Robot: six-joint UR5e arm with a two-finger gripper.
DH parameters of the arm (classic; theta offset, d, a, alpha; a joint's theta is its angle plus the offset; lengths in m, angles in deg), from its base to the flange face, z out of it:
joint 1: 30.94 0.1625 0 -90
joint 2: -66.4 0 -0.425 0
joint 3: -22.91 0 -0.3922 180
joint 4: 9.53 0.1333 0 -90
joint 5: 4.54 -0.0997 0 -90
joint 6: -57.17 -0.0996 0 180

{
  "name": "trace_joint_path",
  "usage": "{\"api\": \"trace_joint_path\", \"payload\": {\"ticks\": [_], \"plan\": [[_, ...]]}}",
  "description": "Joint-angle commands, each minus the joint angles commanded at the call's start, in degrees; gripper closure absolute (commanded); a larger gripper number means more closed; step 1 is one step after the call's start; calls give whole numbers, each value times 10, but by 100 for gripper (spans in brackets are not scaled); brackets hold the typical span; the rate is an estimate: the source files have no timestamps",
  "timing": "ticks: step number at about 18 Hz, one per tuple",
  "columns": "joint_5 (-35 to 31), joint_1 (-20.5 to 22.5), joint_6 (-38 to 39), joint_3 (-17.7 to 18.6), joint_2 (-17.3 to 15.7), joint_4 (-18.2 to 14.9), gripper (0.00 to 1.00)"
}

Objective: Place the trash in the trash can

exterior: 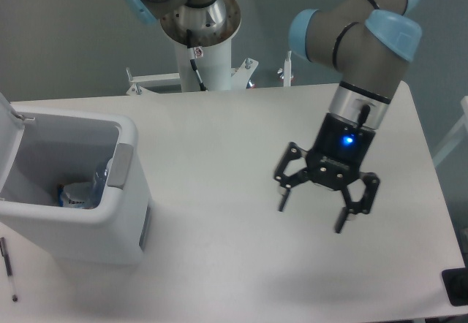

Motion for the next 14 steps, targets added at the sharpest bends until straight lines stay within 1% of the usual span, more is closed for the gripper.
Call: {"api": "trace_joint_path", "payload": {"ticks": [3,7,8,10,13,14], "plan": [[-41,4,-29,2,4,-4,0],[-152,-3,-78,-6,11,-49,0],[-171,-5,-91,-6,11,-55,0],[-189,-18,-103,-3,11,-59,0],[-251,-24,-107,3,11,-60,0],[-268,-31,-113,4,11,-60,0]]}}
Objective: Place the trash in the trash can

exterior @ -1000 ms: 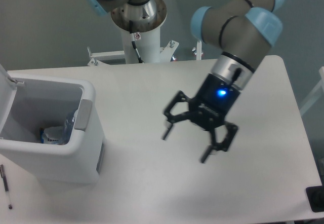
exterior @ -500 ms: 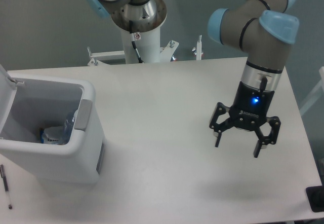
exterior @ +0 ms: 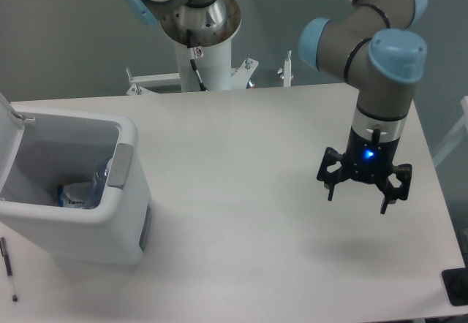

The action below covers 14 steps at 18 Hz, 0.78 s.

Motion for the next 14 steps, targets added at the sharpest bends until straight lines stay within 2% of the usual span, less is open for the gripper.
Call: {"api": "trace_joint_path", "payload": {"ticks": [6,14], "plan": [[-53,-15,-54,4,2,-12,0],[-56,-16,-55,10,0,-9,0]]}}
